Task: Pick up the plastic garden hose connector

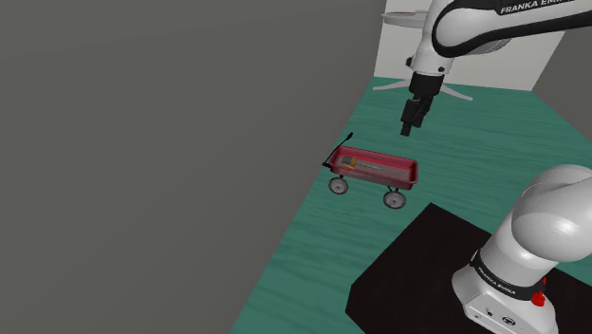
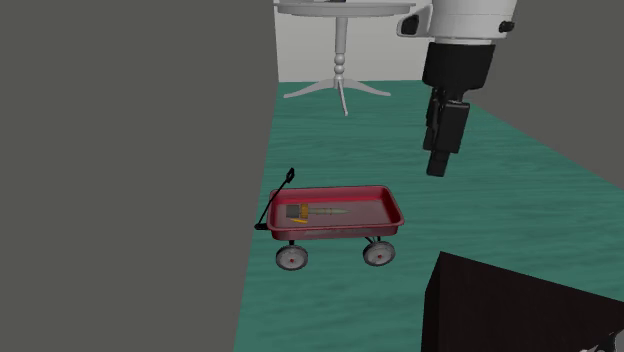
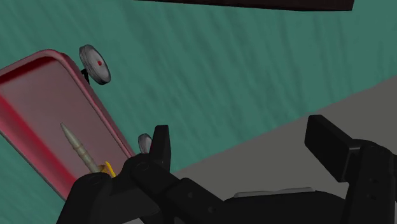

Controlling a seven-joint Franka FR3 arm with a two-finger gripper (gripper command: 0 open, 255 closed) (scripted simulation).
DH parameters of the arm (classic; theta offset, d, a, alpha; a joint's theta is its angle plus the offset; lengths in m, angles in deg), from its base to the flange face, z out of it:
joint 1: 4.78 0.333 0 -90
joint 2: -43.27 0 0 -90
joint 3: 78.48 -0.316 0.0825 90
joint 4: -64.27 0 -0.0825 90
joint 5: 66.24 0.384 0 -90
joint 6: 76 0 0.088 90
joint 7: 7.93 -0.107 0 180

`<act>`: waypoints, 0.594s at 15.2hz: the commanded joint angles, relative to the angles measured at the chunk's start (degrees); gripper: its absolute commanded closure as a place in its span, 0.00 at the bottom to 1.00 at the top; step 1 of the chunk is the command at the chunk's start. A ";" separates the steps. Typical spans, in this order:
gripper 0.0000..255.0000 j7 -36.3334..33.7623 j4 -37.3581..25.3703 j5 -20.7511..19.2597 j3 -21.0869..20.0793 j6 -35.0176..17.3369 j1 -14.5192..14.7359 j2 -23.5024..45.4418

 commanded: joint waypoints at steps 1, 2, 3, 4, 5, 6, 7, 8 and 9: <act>0.00 3.23 -0.16 -0.59 2.34 -3.65 -0.04 3.68; 0.00 4.72 -0.25 -0.72 3.41 -5.31 0.02 5.42; 0.00 6.24 -0.43 -0.75 4.45 -6.96 0.09 7.24; 0.00 7.79 -0.70 -0.70 5.50 -8.58 0.20 9.14; 0.00 9.37 -1.06 -0.54 6.53 -10.17 0.34 11.12; 0.00 10.99 -1.51 -0.28 7.56 -11.73 0.51 13.16; 0.00 12.67 -2.05 0.12 8.56 -13.24 0.70 15.28; 0.00 14.39 -2.68 0.64 9.54 -14.70 0.91 17.46; 0.00 16.18 -3.40 1.31 10.49 -16.11 1.14 19.70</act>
